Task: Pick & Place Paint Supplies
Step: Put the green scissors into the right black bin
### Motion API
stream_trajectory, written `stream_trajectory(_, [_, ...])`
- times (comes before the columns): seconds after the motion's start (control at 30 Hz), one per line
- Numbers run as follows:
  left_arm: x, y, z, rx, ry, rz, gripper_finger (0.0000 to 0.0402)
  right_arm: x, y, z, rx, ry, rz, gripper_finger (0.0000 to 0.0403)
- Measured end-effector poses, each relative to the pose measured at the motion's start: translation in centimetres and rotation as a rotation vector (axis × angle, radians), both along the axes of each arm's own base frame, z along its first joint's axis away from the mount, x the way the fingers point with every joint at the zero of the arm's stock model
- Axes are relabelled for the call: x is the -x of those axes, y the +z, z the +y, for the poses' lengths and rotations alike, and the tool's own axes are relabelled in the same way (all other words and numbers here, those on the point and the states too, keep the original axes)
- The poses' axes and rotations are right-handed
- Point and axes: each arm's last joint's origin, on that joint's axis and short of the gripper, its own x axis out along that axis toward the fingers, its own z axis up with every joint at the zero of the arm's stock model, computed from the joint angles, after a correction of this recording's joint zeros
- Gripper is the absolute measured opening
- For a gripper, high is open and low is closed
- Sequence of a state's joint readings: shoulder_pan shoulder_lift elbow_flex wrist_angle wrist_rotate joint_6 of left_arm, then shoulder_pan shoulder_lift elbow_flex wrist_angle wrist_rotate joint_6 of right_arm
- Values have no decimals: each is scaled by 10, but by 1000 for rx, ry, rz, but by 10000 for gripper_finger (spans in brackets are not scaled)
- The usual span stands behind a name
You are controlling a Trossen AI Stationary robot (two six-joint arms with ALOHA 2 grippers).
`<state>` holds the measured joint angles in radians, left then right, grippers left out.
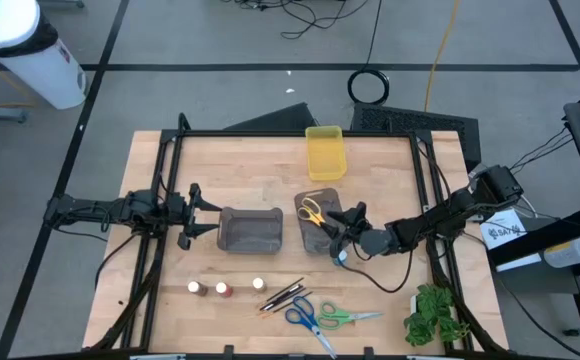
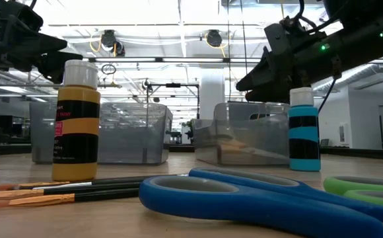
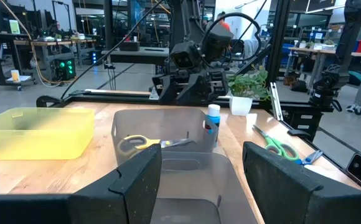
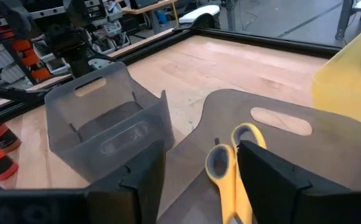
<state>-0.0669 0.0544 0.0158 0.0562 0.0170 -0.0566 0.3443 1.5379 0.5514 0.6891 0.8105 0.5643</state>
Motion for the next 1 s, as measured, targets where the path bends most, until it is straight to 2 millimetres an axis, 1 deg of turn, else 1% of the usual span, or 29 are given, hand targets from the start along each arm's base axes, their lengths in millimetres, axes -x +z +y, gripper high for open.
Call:
stream_trajectory(0.1, [0, 0, 0, 0, 0, 0, 237, -2, 5, 1, 33, 32, -22, 191])
stream_trajectory(0.17, [0, 0, 0, 0, 0, 0, 237, -4, 9, 3, 47, 111, -49, 191])
stream_trajectory(0.27, [0, 0, 0, 0, 0, 0, 237, -7, 18, 10, 54, 299, -117, 190])
stream_trajectory(0.33, [0, 0, 0, 0, 0, 0, 237, -7, 25, 18, 73, 466, -180, 193])
stream_trajectory(0.4, [0, 0, 0, 0, 0, 0, 237, -4, 33, 31, 107, 635, -248, 199])
stream_trajectory(0.47, [0, 0, 0, 0, 0, 0, 237, 0, 40, 48, 137, 766, -300, 209])
stream_trajectory(0.57, [0, 0, 0, 0, 0, 0, 237, 7, 53, 84, 183, 886, -314, 235])
stream_trajectory(0.63, [0, 0, 0, 0, 0, 0, 237, 10, 61, 112, 214, 928, -237, 253])
stream_trajectory(0.7, [0, 0, 0, 0, 0, 0, 237, 13, 69, 137, 248, 930, -85, 267])
stream_trajectory(0.77, [0, 0, 0, 0, 0, 0, 237, 20, 77, 156, 268, 898, 103, 272])
stream_trajectory(0.83, [0, 0, 0, 0, 0, 0, 237, 32, 85, 168, 247, 862, 262, 268])
stream_trajectory(0.9, [0, 0, 0, 0, 0, 0, 237, 46, 87, 175, 192, 827, 360, 253])
stream_trajectory(1.0, [0, 0, 0, 0, 0, 0, 237, 66, 79, 181, 110, 805, 457, 217])
